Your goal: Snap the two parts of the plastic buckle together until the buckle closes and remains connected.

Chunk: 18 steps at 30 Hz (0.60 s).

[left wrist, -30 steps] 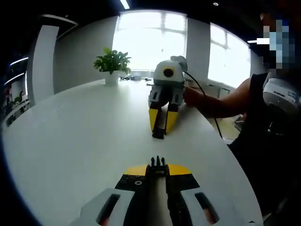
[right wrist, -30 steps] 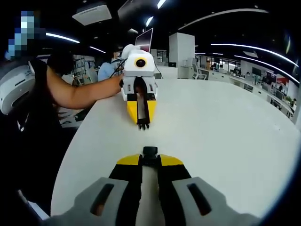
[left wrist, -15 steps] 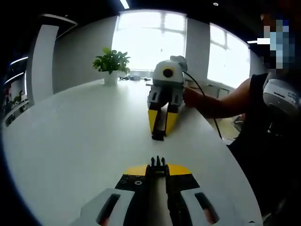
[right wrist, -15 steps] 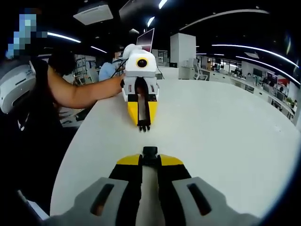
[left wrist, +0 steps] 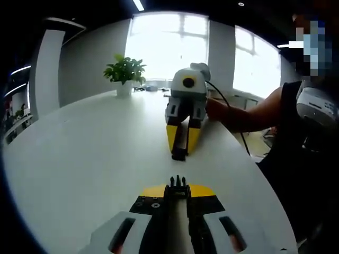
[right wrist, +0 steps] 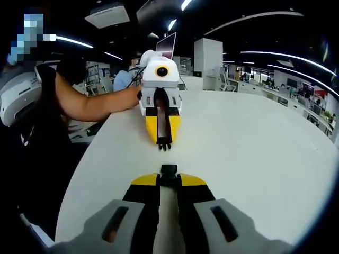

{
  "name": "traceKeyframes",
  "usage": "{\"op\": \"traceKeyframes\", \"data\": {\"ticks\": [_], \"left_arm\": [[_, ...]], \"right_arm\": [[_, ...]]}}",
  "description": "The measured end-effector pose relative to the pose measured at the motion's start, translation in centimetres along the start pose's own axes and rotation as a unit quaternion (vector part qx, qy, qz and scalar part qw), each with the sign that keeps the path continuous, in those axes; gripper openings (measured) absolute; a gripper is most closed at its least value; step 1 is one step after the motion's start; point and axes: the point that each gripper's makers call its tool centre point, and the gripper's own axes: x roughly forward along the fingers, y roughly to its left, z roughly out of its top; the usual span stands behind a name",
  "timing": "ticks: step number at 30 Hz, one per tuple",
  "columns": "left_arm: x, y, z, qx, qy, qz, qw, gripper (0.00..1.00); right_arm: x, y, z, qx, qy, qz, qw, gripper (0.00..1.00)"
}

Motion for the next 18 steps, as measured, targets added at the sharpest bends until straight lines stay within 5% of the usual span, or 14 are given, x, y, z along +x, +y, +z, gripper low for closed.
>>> {"op": "traceKeyframes", "data": {"ticks": [18], "left_arm": [[0.51,0.1,0.19,0.014,0.0,0.007,0.9999,0.11]], "right_arm": [[0.31,0.14,0.2,-0.003,-0.002,0.007,1.0,0.11]]}}
